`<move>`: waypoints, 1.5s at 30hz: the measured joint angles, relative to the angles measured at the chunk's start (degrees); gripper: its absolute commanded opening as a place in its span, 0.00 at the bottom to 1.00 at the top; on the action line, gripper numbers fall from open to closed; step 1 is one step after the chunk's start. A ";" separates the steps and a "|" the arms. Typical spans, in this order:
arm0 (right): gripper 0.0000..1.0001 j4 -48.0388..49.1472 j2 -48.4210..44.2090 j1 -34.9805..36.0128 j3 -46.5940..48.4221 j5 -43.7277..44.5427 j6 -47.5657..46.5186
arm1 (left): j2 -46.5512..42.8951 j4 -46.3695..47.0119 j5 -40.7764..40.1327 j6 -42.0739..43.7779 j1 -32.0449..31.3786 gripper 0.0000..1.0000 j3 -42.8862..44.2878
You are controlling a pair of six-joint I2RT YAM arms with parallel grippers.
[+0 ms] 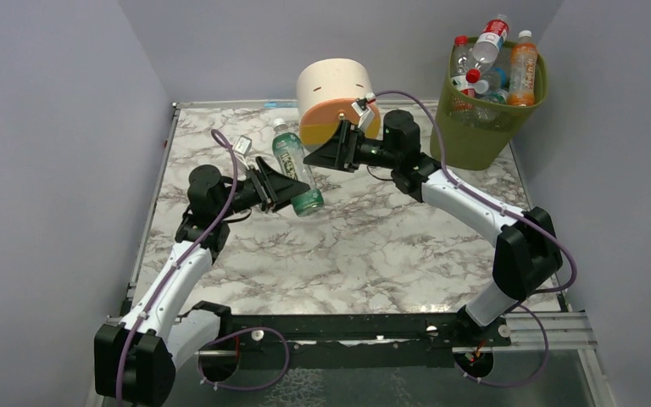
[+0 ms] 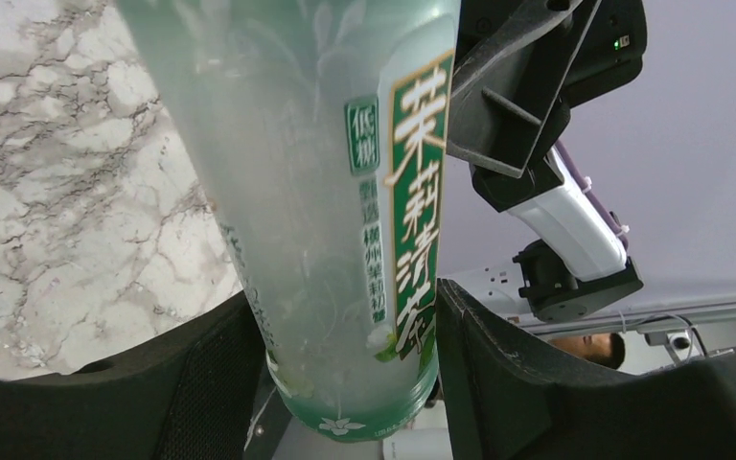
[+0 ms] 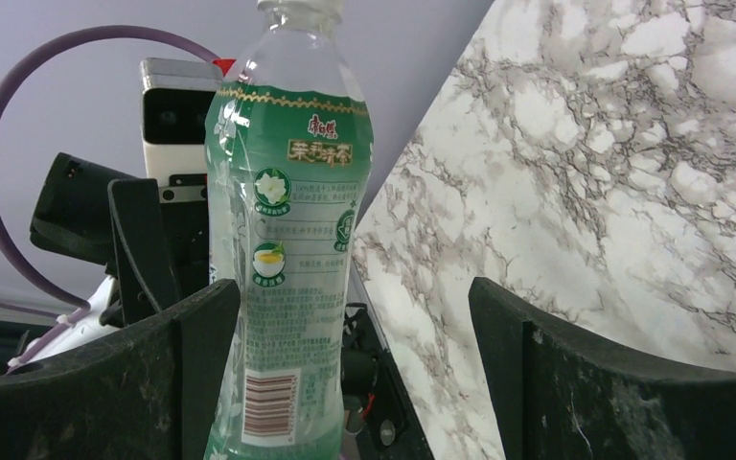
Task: Put the plastic bottles in the bin
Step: Pick up the plastic bottle at the center of the board.
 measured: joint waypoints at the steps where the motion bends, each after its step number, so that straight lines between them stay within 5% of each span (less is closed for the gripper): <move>1: 0.92 0.04 0.15 0.15 0.33 -0.04 0.07 | 0.07 0.13 -0.02 -0.09 -0.35 0.64 0.00; 35: 0.93 7.98 4.22 2.97 0.79 -10.80 3.41 | 3.21 1.60 3.10 0.81 -2.89 0.64 0.00; 45: 0.64 3.56 5.01 4.00 2.93 -11.02 0.92 | 3.23 1.60 3.30 1.11 -3.23 0.72 0.07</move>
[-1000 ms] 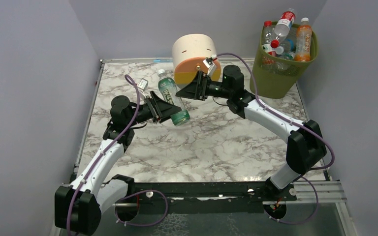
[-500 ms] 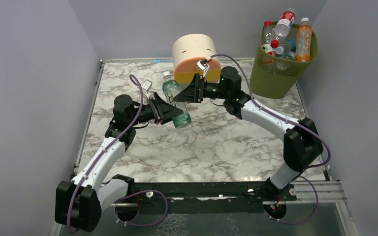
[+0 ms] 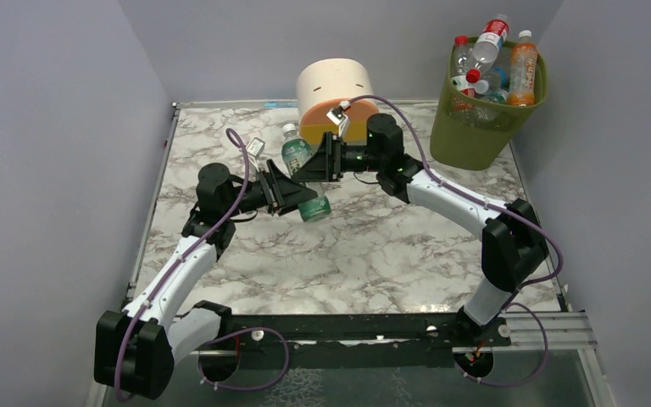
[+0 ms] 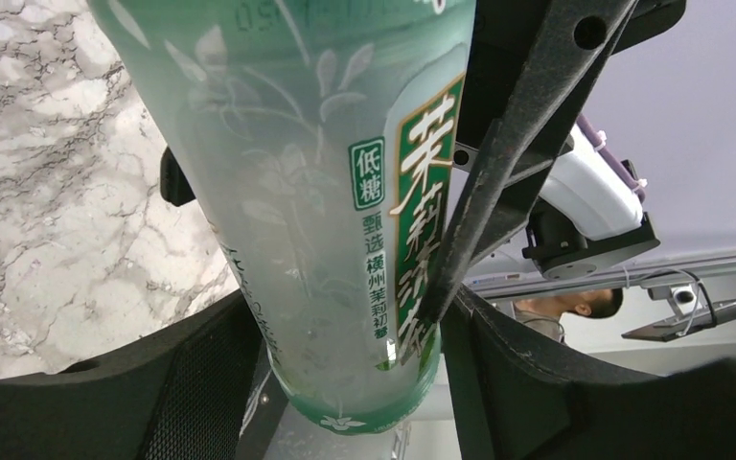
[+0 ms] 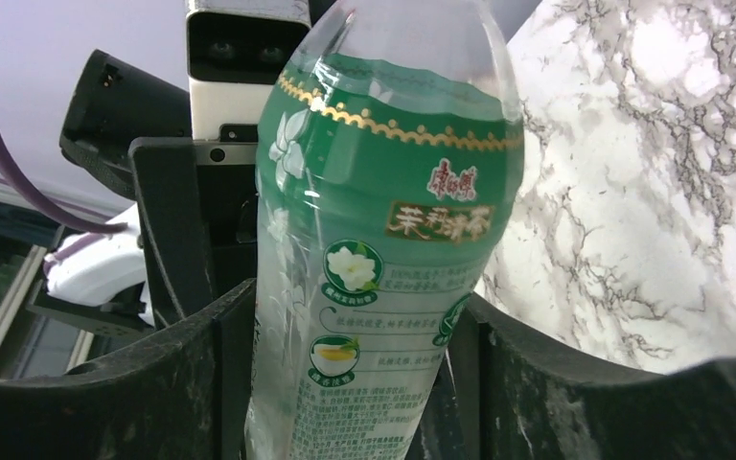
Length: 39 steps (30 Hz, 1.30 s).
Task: Put the plastic bottles in the bin
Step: Pick up the plastic bottle at the center of the board, then place the plastic bottle in the trash bin.
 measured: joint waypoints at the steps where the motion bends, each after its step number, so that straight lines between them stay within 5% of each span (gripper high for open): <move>1: 0.63 -0.17 0.00 0.02 0.09 0.02 -0.11 | 0.00 0.00 -0.02 0.15 0.00 0.75 0.00; 8: 0.59 -2.99 0.00 0.02 0.57 1.79 -1.66 | -0.15 -0.42 -0.07 1.55 0.00 0.98 0.24; 18: 0.59 -12.85 -1.73 -2.38 8.04 6.21 -6.03 | -3.17 -13.70 -3.43 9.64 0.02 0.99 9.90; 24: 0.59 -20.65 -6.40 -18.08 12.17 8.28 -9.31 | -5.29 -17.92 -4.66 12.76 0.00 0.99 13.33; 32: 0.60 -30.01 -6.43 -39.52 30.53 9.68 -12.90 | -3.26 -19.47 -5.07 14.14 0.07 0.99 13.29; 39: 0.59 -29.99 -2.21 -48.04 42.60 13.99 -12.39 | -2.21 -19.30 -5.05 14.88 0.07 0.99 13.16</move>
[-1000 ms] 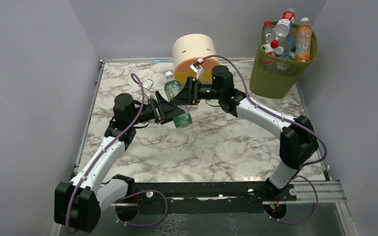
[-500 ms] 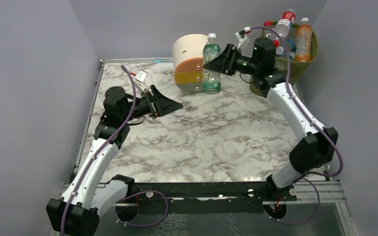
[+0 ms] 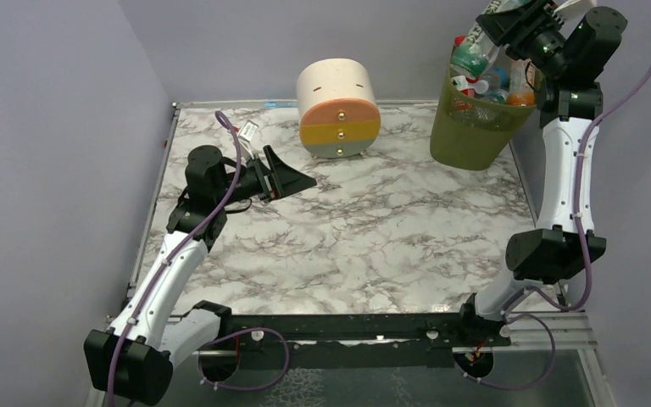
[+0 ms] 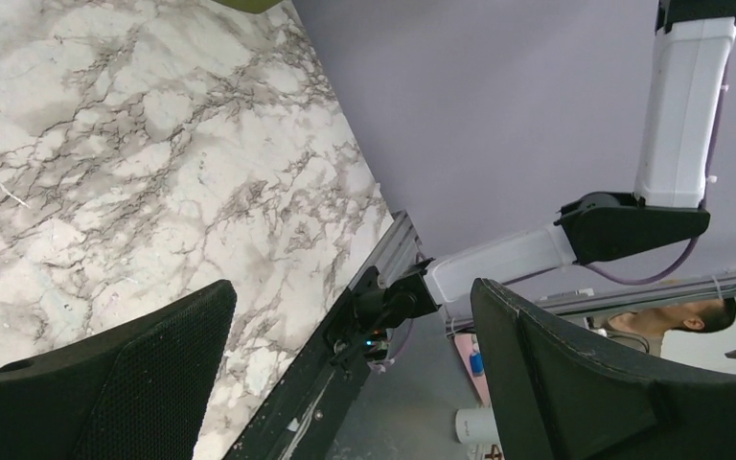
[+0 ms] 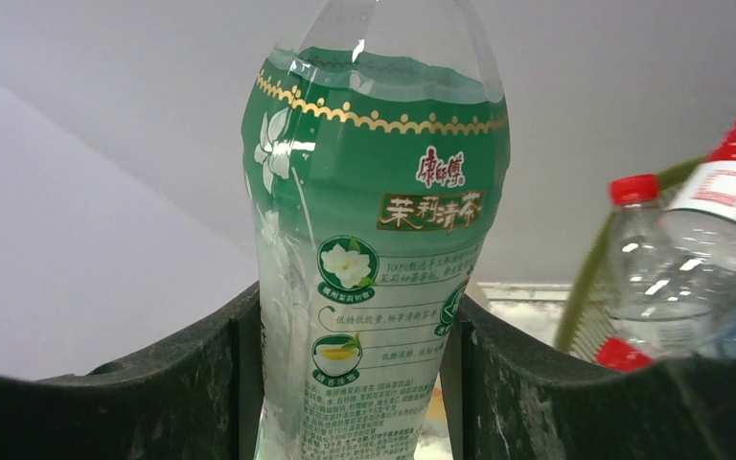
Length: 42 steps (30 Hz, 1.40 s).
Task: Put the plastic bottles in the bin
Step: Place the plastic bottle in the trash bin.
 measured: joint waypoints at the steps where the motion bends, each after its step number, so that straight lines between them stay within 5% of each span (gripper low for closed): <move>1: 0.59 0.00 1.01 -0.68 0.68 0.57 0.35 | 0.11 0.02 0.00 0.04 0.04 0.99 -0.11; 12: 0.59 -3.23 12.96 -6.16 6.78 8.37 4.22 | 1.62 0.39 0.07 0.50 0.90 0.99 -0.31; 29: 0.61 -4.46 11.02 -6.36 4.44 28.09 -7.96 | 4.63 3.19 2.01 0.87 2.34 0.99 -0.31; 42: 0.62 -1.99 10.40 -5.18 0.02 34.75 -14.80 | 6.38 5.14 3.08 0.81 2.47 0.99 -0.85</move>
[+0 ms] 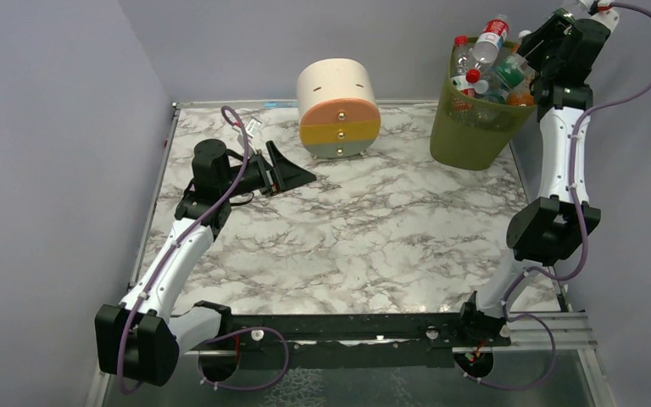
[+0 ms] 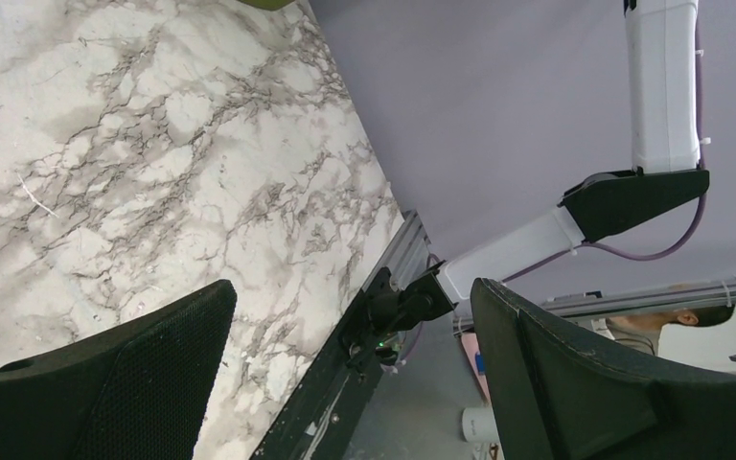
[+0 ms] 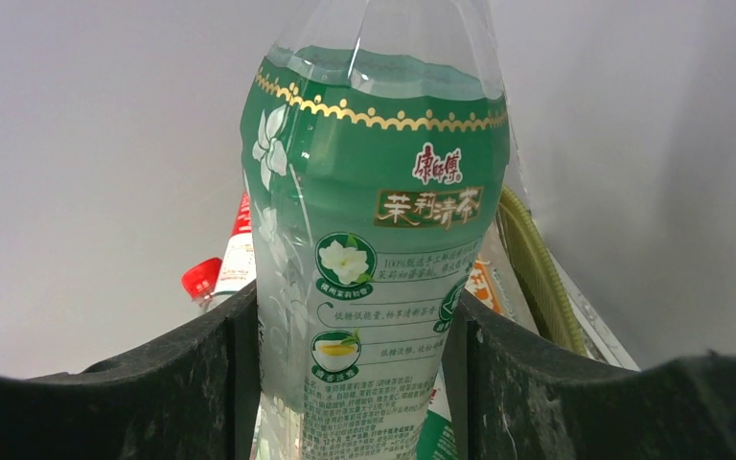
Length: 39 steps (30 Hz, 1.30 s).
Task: Put the plastic bottles in the bin
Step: Place the plastic bottle in the trash bin.
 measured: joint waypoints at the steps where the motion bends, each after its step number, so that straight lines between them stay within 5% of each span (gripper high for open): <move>1: 0.62 0.44 0.00 0.31 -0.07 0.48 -0.26 | 0.07 0.00 0.00 0.00 0.04 0.99 0.00; 39: 0.77 5.88 2.47 3.02 -3.67 5.68 -6.64 | 1.60 0.81 0.00 -0.81 0.15 0.99 0.00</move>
